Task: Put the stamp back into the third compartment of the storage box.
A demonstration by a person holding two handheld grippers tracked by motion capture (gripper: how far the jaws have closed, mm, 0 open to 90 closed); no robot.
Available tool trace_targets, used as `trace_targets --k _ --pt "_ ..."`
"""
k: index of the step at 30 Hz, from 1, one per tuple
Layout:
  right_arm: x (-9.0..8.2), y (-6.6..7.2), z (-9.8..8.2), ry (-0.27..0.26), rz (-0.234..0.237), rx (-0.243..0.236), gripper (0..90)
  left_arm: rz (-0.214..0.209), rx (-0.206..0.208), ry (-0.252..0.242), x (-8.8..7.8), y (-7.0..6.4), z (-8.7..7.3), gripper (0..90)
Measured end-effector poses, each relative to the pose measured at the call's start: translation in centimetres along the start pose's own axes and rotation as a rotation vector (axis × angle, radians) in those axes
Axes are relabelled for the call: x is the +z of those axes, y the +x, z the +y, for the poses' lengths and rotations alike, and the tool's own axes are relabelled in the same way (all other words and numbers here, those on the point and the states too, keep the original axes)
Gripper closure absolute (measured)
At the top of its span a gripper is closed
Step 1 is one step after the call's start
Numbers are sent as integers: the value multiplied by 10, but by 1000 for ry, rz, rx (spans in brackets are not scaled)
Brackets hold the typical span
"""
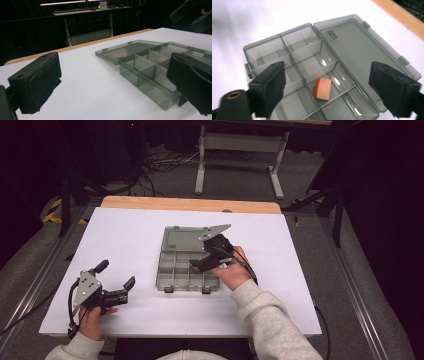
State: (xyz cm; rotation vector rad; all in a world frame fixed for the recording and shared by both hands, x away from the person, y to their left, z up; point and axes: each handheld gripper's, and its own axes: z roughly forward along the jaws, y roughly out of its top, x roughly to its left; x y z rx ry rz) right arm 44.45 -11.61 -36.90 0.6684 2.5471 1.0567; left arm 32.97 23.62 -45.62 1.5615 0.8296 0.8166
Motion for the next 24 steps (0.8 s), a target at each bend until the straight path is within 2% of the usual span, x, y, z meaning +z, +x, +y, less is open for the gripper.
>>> trace_targets --k 12,19,24 --pt "-28 8 -6 -86 -5 -24 43 0 3 1 1 -1 0 6" --pt "-47 11 -20 -184 -1 -7 25 1 -1 -1 1 -1 0 6" --pt "-61 13 -34 -259 -14 -1 17 1 -1 0 1 -1 0 6"
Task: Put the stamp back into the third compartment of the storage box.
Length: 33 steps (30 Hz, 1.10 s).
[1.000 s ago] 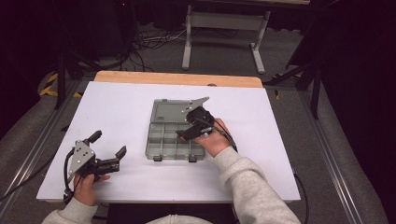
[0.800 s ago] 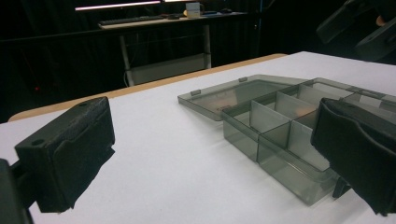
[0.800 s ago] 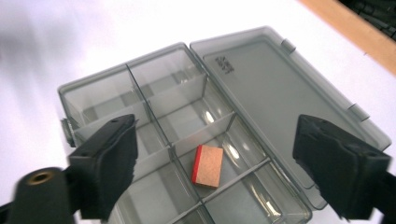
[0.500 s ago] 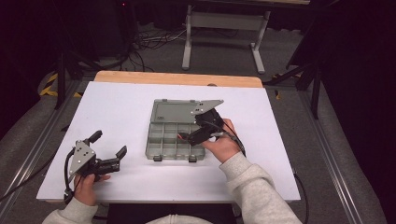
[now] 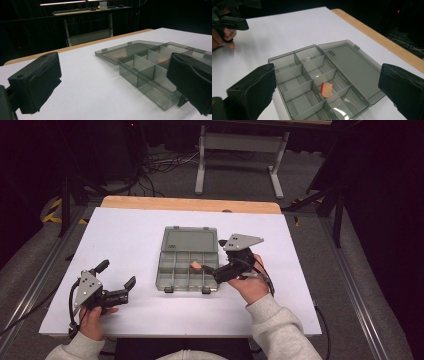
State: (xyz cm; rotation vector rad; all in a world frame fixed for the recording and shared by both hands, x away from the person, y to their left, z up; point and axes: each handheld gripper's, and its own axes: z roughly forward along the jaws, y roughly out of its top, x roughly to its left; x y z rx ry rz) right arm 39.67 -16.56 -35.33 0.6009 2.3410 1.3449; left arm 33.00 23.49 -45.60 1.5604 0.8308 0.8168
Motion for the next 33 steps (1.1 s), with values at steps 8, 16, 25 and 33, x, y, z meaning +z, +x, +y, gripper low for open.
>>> trace_targets --k 8,16,25,33 --pt "-23 2 -26 -94 -32 32 13 -1 1 0 0 -1 0 6" --pt "-42 2 -55 -181 -60 63 11 2 1 -2 0 -2 0 6" --pt "-50 1 -91 -207 -94 121 9 4 1 -4 -1 -2 0 6" --pt "-51 2 -121 -203 -126 139 6 2 3 -5 -1 -3 1 6"
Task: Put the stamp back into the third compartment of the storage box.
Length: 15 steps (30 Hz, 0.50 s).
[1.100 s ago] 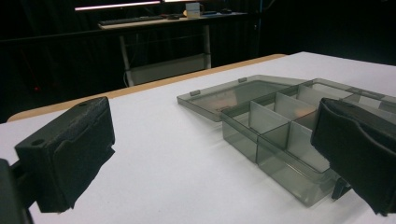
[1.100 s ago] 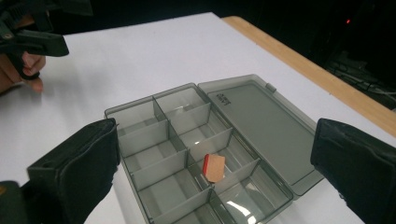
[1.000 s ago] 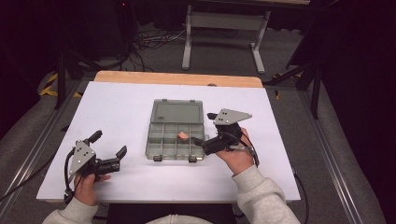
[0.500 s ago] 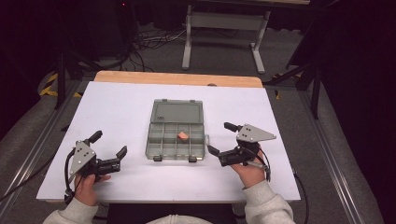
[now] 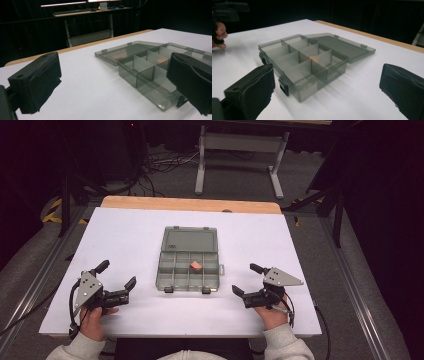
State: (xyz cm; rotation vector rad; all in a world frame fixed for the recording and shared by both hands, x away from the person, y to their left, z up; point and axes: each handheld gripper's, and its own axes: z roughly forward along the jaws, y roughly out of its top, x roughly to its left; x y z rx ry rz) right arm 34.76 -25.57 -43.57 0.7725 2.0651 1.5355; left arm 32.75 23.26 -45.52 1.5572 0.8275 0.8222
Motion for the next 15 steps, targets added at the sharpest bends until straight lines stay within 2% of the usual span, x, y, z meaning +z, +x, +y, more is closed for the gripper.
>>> trace_targets --k 4,8,11,15 --pt "0 -1 -16 26 -6 -1 6 -4 0 -3 0 0 0 6" --pt "0 1 -16 5 -8 -14 6 -5 2 -2 1 0 0 6" --pt "2 2 -17 27 -6 -17 6 -4 3 -2 1 0 0 6" --pt "1 2 -17 14 -5 -15 6 -5 3 -2 1 0 0 6"
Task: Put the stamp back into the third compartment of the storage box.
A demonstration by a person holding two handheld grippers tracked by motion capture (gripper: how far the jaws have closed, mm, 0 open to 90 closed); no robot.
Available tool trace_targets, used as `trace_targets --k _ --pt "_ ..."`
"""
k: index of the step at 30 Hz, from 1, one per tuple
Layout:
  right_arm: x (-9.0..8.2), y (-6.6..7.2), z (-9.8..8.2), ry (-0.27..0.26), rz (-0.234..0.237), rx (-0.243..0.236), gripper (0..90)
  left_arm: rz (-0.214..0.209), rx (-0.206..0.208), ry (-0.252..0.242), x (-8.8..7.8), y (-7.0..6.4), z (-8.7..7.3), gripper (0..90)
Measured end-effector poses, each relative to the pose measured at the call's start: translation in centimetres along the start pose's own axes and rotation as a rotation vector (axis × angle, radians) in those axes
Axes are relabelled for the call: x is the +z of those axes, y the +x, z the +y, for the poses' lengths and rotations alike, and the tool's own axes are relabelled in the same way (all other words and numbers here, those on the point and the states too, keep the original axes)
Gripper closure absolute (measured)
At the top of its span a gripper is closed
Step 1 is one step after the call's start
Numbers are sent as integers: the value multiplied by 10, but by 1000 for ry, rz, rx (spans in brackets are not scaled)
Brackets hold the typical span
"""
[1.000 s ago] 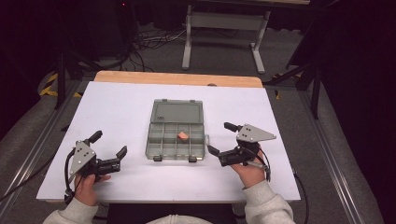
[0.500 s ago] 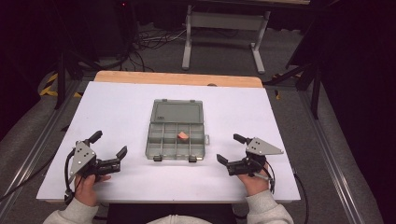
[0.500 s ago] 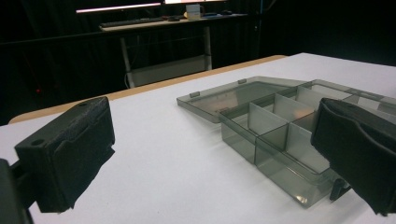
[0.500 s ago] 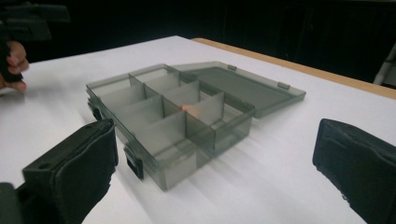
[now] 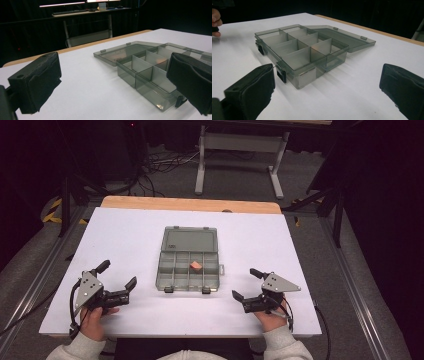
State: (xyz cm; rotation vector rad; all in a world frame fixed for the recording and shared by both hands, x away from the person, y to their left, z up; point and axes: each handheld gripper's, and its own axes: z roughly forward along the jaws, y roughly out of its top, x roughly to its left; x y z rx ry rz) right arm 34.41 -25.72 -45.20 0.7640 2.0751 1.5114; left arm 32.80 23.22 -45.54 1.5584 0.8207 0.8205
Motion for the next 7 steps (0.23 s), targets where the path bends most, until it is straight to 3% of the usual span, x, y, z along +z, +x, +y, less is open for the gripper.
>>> trace_targets --k 7 --pt "-2 -2 0 -21 -12 16 6 -3 -5 4 1 0 -1 6"
